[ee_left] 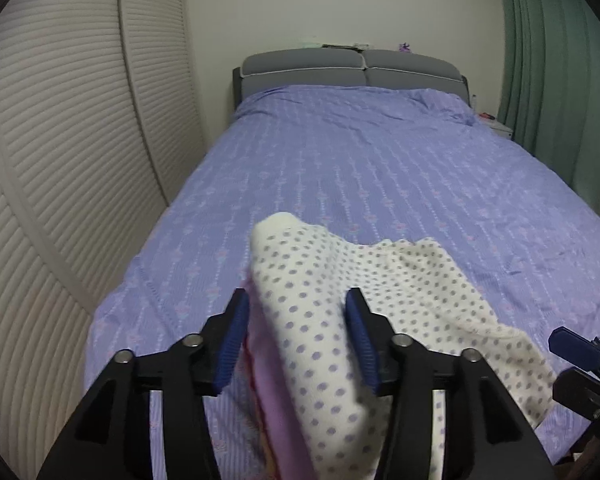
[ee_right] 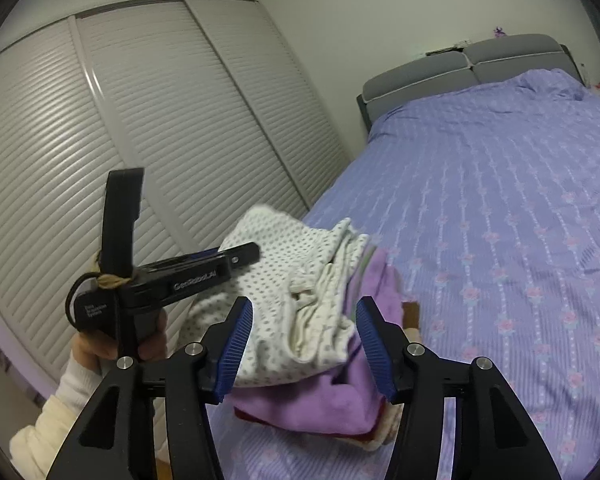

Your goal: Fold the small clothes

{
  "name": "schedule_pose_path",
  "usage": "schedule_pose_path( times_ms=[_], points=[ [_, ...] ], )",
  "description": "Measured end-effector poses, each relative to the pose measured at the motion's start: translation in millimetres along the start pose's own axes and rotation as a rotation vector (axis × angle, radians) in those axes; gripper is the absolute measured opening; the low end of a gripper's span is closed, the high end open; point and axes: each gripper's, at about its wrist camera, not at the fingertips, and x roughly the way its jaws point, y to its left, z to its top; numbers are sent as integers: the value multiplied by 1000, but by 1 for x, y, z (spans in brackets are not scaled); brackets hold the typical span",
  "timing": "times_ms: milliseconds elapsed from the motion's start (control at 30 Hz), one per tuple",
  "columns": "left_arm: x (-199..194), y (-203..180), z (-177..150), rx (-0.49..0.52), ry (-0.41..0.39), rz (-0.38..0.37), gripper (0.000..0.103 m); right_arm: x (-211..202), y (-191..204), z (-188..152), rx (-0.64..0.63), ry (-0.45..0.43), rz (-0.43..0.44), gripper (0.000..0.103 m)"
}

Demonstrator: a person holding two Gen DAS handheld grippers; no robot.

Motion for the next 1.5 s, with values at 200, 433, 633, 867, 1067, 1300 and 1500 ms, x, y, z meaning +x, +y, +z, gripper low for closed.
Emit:
schedule_pose_path(
  times_ms=[200,433,633,867,1067,1300,1500],
  points=[
    [-15,10,1,-64,-8,51,59,16,-13,0,25,99,-39,55],
    [-74,-8,-4,-146,-83,245,75,-20,-14,2,-42,64,-50,72],
    [-134,-72,-32,-75,-178,245,101,-78,-45,18,-85,14,-199,88],
    [-170,-167,-74,6,-278,222,103,-162,-97,26,-105,-26,-313,93],
    [-170,-237,-101,-12,-254,106,103,-224,-125,12,-162,-43,-383,93],
    [-184,-309,-127,-3,-256,3,103,-295,-144,-15,-237,-68,-483,95],
    [-198,-358,-141,14,-243,-59,103,-344,-169,-39,-200,-49,-513,95]
  ],
)
